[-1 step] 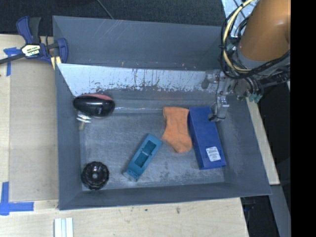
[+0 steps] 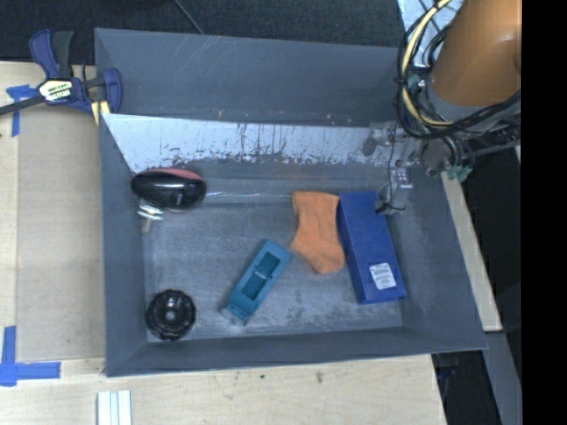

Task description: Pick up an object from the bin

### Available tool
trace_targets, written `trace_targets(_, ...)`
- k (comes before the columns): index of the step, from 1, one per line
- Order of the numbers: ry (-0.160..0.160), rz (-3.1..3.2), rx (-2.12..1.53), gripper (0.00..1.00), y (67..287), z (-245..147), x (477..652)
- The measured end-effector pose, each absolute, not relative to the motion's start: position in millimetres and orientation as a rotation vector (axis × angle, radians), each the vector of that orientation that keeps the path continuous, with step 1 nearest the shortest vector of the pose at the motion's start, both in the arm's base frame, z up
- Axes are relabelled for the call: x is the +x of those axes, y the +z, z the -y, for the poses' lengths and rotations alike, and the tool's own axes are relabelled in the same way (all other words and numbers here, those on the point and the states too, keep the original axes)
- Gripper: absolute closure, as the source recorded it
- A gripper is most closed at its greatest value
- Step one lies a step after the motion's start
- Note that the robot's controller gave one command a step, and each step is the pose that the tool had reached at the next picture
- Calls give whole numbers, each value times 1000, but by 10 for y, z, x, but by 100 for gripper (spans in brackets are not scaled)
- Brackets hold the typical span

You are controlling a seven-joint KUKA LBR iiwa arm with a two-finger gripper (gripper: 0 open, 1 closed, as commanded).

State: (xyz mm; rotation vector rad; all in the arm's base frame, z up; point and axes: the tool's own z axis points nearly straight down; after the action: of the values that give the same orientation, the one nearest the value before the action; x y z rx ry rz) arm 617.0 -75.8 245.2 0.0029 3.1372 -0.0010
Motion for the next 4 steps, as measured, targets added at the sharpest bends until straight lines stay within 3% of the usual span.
trace_targets(1,-2,-3131,-63,0,1931,579,6187)
trace_targets(2,0,-3137,-23,0,1231,357,6009)
trace_targets(3,0,-3137,78,100,869,341,6075)
trace_targets(4,-1,-3138,77,0,868,339,6074)
